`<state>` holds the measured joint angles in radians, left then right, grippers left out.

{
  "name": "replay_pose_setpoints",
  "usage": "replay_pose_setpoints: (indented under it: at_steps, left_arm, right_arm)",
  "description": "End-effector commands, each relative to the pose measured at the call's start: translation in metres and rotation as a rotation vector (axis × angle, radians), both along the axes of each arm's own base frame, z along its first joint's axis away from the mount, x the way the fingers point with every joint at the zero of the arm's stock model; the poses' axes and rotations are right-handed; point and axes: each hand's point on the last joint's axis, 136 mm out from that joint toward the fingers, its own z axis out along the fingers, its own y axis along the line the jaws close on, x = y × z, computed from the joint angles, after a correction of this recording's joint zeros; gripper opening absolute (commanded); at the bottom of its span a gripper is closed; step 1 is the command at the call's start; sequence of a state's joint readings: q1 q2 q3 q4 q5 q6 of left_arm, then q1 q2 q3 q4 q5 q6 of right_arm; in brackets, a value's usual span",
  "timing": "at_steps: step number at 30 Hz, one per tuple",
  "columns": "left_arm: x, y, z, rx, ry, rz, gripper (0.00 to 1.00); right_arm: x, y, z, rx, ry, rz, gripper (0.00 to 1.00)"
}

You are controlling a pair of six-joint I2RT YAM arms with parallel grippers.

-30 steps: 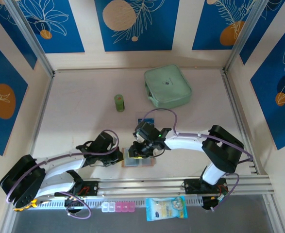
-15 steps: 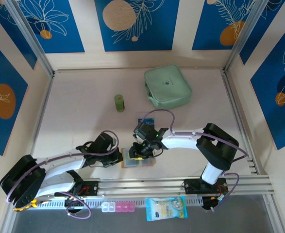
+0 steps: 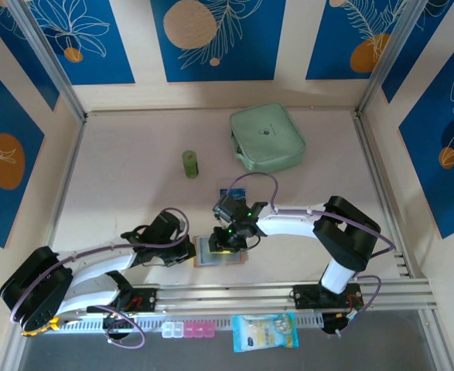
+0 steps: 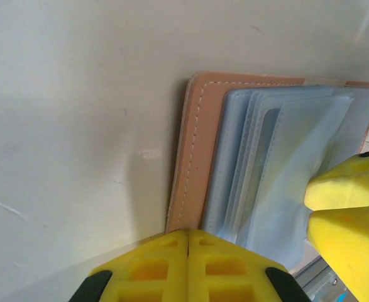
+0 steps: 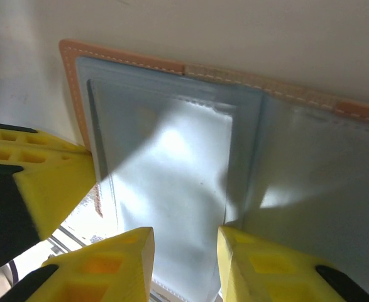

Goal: Take the credit cards out of the card holder

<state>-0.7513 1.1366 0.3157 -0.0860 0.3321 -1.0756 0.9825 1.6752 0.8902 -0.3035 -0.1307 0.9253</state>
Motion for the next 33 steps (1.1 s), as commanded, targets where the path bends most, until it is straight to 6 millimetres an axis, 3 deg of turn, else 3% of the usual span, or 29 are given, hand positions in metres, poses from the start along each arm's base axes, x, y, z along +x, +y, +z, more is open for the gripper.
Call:
replay_pose_setpoints:
  at_steps: [1, 7, 12, 20, 28, 33]
  left_arm:
    - [-0.009, 0.010, -0.012, 0.057, 0.029, 0.000, 0.03]
    - [-0.005, 0.008, -0.006, 0.036, 0.008, 0.007, 0.04]
    - [0.002, 0.004, 0.013, 0.007, -0.037, 0.016, 0.08]
    - [0.011, -0.010, 0.043, -0.055, -0.070, 0.008, 0.26]
    - [0.014, -0.033, 0.040, -0.100, -0.046, -0.017, 0.33]
    - [0.015, -0.038, 0.034, -0.088, -0.034, -0.024, 0.32]
  right_arm:
    - [-0.001, -0.002, 0.003, -0.018, -0.002, 0.009, 0.33]
    - [0.000, -0.004, -0.001, -0.035, 0.003, 0.010, 0.33]
    - [-0.002, -0.007, -0.006, -0.036, 0.012, -0.002, 0.33]
    - [-0.003, -0.008, -0.009, -0.013, 0.030, -0.014, 0.33]
    - [-0.002, -0.009, -0.011, 0.000, 0.039, -0.021, 0.33]
    - [-0.001, -0.009, -0.009, 0.008, 0.039, -0.024, 0.33]
